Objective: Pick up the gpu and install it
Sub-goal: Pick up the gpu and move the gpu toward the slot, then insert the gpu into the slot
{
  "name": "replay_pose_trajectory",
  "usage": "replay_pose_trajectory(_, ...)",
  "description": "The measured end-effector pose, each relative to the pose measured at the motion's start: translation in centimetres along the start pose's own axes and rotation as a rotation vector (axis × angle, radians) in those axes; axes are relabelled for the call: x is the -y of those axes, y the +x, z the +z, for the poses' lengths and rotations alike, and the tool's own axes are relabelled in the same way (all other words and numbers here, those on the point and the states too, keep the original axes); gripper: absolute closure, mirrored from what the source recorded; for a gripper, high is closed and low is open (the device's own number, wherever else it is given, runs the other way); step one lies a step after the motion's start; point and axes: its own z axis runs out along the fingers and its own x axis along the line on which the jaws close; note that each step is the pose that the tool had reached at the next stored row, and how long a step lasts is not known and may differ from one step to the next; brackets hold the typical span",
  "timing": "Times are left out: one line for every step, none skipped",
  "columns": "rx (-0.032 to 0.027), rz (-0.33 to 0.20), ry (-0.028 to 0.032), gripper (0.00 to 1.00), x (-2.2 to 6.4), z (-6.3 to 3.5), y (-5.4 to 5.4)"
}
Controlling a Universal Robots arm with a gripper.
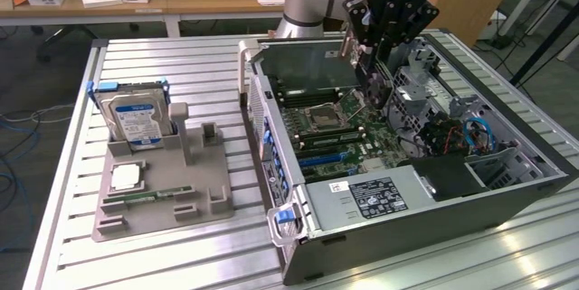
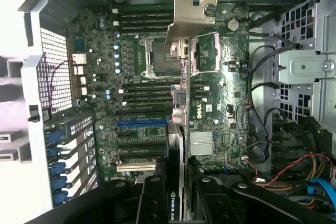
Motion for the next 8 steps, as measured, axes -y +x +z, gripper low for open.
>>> replay_pose_trajectory(0.0000, 0.000, 0.0001, 0.74, 0.00, 0.00, -0.01)
replay_pose_trajectory(0.0000, 0.000, 0.0000, 0.74, 0.00, 0.00, -0.02)
replay_pose_trajectory(0.0000, 0.000, 0.0001, 0.74, 0.00, 0.00, -0.03)
replay_pose_trajectory(0.0000, 0.000, 0.0000, 0.74, 0.00, 0.00, -0.04)
replay_pose_trajectory(0.0000, 0.000, 0.0001, 0.74, 0.00, 0.00, -0.05)
replay_pose_trajectory(0.0000, 0.000, 0.0001, 0.74, 0.00, 0.00, -0.06)
replay_pose_trajectory(0.0000, 0.000, 0.0001, 0.74, -0.01, 0.00, -0.07)
replay_pose_trajectory(0.0000, 0.000, 0.0001, 0.74, -0.01, 0.00, -0.08)
